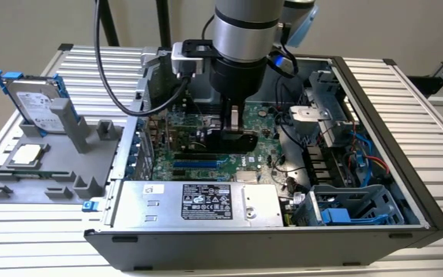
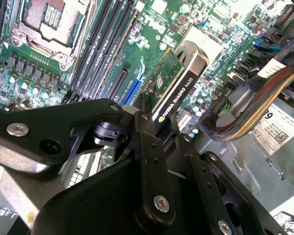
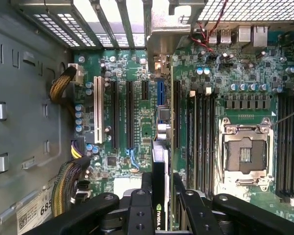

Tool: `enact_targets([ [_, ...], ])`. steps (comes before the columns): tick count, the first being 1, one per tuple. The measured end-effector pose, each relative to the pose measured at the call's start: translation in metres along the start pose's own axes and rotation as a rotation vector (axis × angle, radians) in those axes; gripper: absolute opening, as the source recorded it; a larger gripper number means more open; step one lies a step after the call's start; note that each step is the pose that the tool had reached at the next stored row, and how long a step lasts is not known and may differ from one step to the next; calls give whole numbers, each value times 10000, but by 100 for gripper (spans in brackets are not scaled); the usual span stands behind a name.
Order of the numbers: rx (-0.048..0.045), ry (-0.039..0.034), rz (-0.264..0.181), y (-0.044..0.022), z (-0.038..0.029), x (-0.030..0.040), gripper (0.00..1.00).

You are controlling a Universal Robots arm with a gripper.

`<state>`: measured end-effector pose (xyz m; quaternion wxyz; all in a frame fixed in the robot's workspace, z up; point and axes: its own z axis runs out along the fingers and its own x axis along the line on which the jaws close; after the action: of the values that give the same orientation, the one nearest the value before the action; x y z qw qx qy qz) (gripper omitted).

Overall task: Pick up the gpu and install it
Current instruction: 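Insert the gpu into the slot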

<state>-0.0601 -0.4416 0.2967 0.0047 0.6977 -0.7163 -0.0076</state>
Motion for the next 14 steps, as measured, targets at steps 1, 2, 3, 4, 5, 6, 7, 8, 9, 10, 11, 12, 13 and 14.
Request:
enact_targets([
  [1,-1,0,0,4,5,0,0],
  [2,-2,1,-1,5,6,0,0],
  [3,-4,3,-2,5,6,0,0],
  [4,-4,3,-2,5,6,0,0],
  [5,-3,0,-2,5,7,0,0],
  [6,-3,-1,-2,5,7,0,0],
  [7,-4,-1,-2,5,7,0,0],
  [8,-4,-1,-1,6,7,0,0],
  [9,-4,0,0,10,8,0,0],
  [10,-4,-2,1,16,10,1,0],
  [11,-4,-2,0,21,12,1,0],
  [12,-4,-1,-1,24,15,1,0],
  [13,-4,-2,-1,28,18,1,0],
  [14,-3,-2,0,32,21,1,0],
])
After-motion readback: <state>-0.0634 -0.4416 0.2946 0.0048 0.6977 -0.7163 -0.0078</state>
